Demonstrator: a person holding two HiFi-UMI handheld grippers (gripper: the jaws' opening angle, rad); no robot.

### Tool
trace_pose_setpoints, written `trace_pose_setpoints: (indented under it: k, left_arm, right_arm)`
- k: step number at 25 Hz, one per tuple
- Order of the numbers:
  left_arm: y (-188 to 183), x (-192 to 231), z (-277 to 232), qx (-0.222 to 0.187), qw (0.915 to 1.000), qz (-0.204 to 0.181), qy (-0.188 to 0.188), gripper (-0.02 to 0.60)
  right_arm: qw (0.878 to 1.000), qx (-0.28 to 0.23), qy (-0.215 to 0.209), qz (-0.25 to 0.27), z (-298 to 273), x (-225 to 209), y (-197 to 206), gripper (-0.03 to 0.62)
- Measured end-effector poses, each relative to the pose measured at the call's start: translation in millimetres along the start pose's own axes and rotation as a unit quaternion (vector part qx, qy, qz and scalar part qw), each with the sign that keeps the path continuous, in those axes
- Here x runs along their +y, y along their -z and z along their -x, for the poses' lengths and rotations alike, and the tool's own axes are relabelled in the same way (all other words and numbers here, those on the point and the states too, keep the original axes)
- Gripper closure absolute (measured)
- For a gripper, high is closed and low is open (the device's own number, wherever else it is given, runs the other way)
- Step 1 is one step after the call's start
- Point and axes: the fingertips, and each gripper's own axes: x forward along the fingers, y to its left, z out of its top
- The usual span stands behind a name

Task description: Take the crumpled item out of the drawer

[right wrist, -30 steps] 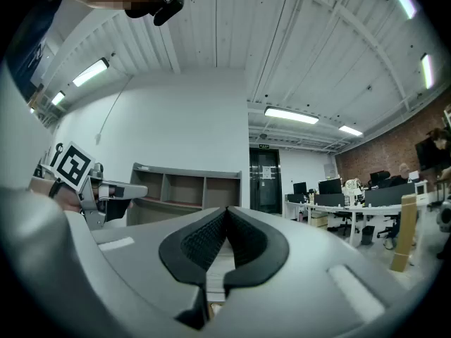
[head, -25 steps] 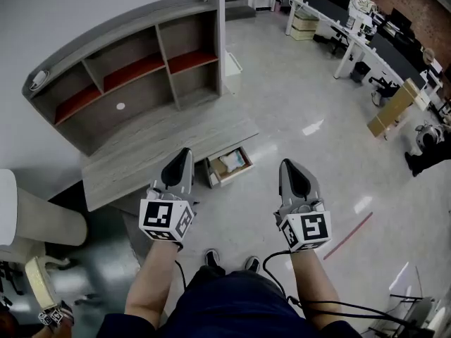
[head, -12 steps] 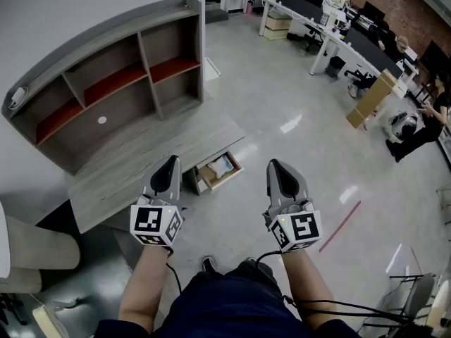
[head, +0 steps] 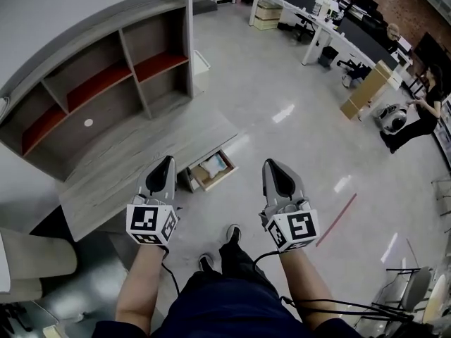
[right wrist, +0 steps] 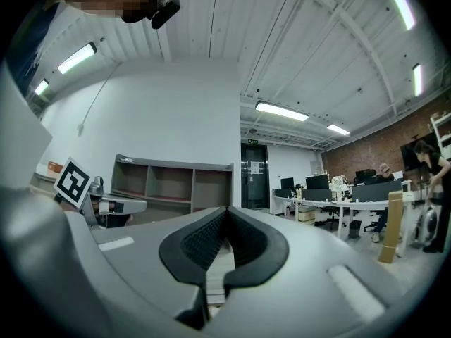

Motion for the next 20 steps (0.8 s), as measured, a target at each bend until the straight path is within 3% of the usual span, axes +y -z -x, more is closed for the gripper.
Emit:
trace_pose_setpoints:
  k: [12, 16, 20]
  left_arm:
    - [41, 6, -93, 0.055, 0.9975, -0.026, -0.036, 0.572]
    - [75, 0, -122, 0.100, 0.9934, -0.044, -0.037, 0.572]
    - [124, -5, -141, 0.162, 0.9837, -0.071, -0.031, 0.572]
  right_arm:
    - [0.998, 0.015, -0.048, -0.032, -85, -63, 30, 0.588]
    - [0.997, 0.028, -0.060, -0.045, -103, -82, 47, 0.588]
    - [0.996, 0.038, -0.061, -0.059, -114, -101, 60, 0.588]
